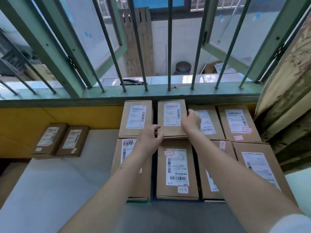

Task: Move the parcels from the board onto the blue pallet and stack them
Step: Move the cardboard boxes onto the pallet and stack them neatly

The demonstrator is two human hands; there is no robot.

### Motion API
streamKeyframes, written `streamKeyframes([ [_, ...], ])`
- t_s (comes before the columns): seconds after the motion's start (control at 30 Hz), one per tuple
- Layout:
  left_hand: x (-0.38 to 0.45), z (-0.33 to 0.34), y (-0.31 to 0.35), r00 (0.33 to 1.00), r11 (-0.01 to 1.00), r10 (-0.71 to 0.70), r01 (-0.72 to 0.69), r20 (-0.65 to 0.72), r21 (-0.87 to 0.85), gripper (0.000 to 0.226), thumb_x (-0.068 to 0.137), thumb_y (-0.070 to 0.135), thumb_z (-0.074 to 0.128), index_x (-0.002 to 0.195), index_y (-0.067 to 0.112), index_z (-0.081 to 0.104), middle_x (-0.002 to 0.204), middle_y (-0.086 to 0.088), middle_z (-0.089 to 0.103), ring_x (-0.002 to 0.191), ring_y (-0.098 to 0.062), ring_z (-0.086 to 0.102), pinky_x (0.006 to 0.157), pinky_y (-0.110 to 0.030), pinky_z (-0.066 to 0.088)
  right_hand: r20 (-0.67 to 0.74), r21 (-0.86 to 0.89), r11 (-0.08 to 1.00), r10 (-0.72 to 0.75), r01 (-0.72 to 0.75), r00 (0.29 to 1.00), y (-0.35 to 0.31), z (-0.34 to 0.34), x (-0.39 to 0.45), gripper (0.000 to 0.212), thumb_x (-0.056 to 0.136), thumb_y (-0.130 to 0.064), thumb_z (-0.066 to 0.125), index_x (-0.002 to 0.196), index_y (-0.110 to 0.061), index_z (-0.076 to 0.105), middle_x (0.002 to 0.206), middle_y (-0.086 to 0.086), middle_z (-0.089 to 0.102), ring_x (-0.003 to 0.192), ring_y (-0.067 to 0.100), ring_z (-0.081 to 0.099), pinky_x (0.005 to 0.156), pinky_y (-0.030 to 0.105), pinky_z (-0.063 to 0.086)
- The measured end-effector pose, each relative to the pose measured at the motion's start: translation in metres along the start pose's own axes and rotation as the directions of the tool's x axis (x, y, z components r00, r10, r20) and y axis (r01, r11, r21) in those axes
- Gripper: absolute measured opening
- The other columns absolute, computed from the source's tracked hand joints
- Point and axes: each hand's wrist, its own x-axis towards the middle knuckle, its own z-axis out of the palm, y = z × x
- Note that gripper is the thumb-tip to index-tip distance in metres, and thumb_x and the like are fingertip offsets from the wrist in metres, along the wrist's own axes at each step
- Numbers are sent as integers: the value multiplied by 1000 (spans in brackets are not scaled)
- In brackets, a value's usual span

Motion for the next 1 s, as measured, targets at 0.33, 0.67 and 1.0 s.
streamKeyframes([
  [0.33, -15, -105, -89, 902, 978, -197, 151, -383, -147, 35, 93, 30, 55, 127, 23, 56, 117, 7, 49, 101, -7, 52, 76, -21, 43, 38, 32, 904, -428, 427, 903, -146, 85, -47, 45, 100, -25, 42, 141, -8, 45, 139, 10, 51, 128, 26, 45, 106, 37, 35],
  [0.67, -29, -190, -358, 540, 383, -840, 533, -45, -754, 23, 94, 17, 52, 110, 4, 62, 80, -5, 62, 83, -25, 60, 82, -37, 52, 614, -92, 984, -65, 153, 787, -253, 340, -112, 56, 101, -32, 39, 153, -13, 28, 148, 11, 45, 122, 23, 51, 101, 36, 45],
  [1.0, 27, -200, -491, 419, -325, -822, 212, 386, -922, 18, 91, -1, 48, 77, 9, 53, 77, -9, 51, 71, -18, 50, 80, -31, 51, 581, 64, 864, 375, -500, 722, -215, 537, -83, 15, 97, -24, 55, 110, -17, 57, 96, 4, 58, 81, 16, 56, 76, 28, 52],
])
